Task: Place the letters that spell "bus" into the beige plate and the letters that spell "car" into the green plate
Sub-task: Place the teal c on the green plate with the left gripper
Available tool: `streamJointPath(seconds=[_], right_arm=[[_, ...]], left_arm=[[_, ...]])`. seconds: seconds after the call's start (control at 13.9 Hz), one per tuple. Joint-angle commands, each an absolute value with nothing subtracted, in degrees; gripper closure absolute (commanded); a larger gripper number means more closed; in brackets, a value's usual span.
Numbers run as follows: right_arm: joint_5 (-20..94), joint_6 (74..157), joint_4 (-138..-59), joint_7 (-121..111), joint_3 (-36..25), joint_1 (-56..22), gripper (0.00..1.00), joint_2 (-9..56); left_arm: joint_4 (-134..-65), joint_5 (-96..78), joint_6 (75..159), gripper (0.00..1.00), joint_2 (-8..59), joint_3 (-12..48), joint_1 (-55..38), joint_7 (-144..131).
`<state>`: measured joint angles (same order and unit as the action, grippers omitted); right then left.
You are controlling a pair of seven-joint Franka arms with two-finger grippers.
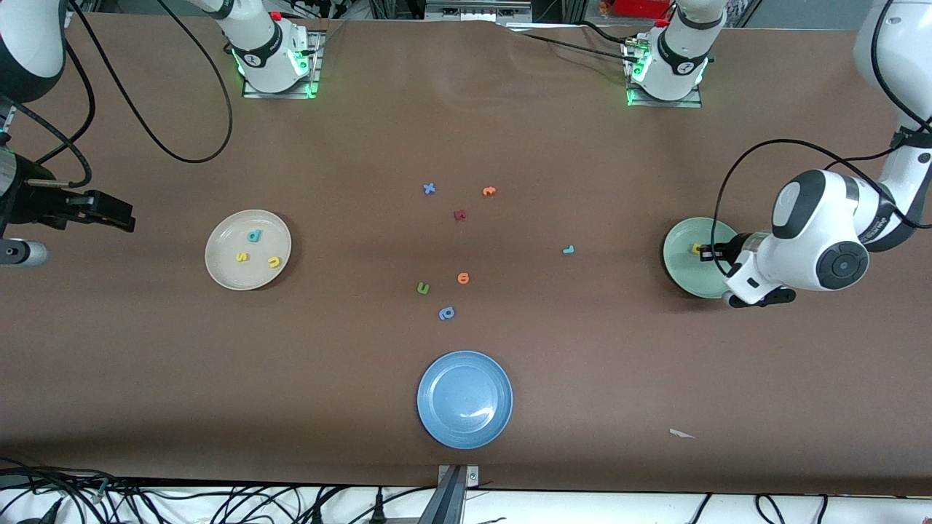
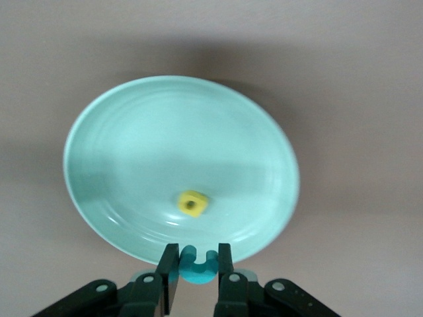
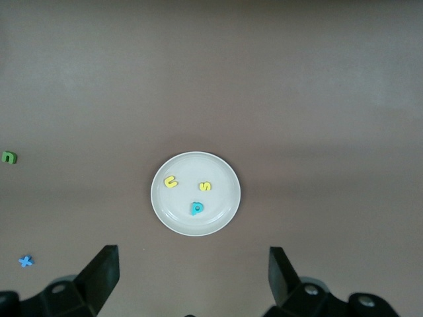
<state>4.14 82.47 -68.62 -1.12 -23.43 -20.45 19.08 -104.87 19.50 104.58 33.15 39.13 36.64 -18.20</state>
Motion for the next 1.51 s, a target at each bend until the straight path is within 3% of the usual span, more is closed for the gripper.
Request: streamJointPath(seconds=[0.0,0.36,0.43,0.58,0.65,1.08,1.44], right_arm=[[2.90,87.86,-76.70,-1.67,-22.68,-20.57,0.00,13.81],[1.67,90.62,-79.72,-1.76,-22.50,-20.74,0.00,11.95],[1.76,89.83,-79.54,-1.50,-22.50,-20.66,0.00,11.95],[1.84,89.21,-79.37,-1.23,-21.89,-21.00,0.00,11.95],[1.76,88.60,-79.28,-1.14,-21.71,-21.09,0.00,11.95],[1.49,88.41,-81.29,-0.88,-20.66,-20.75,0.00,9.41],[-2.72,92.18,-90.32,1.65,1.37,-1.53,0.00,1.70]], left_arm=[[-104.85,24.68,104.24,0.74,36.02,39.73,38.58,-16.35],[-105.38,26.98,104.50,0.66,38.76,39.64,40.51,-16.35],[-105.38,26.98,104.50,0.52,38.93,39.73,40.52,-16.35],[-105.12,26.90,104.50,0.10,38.67,39.81,40.60,-16.35],[-104.77,26.89,104.41,0.00,38.24,40.08,40.52,-16.52],[-102.23,23.65,106.77,0.00,37.88,47.19,37.63,-31.77],[-102.04,23.12,118.81,0.01,39.99,46.76,28.58,-49.54]])
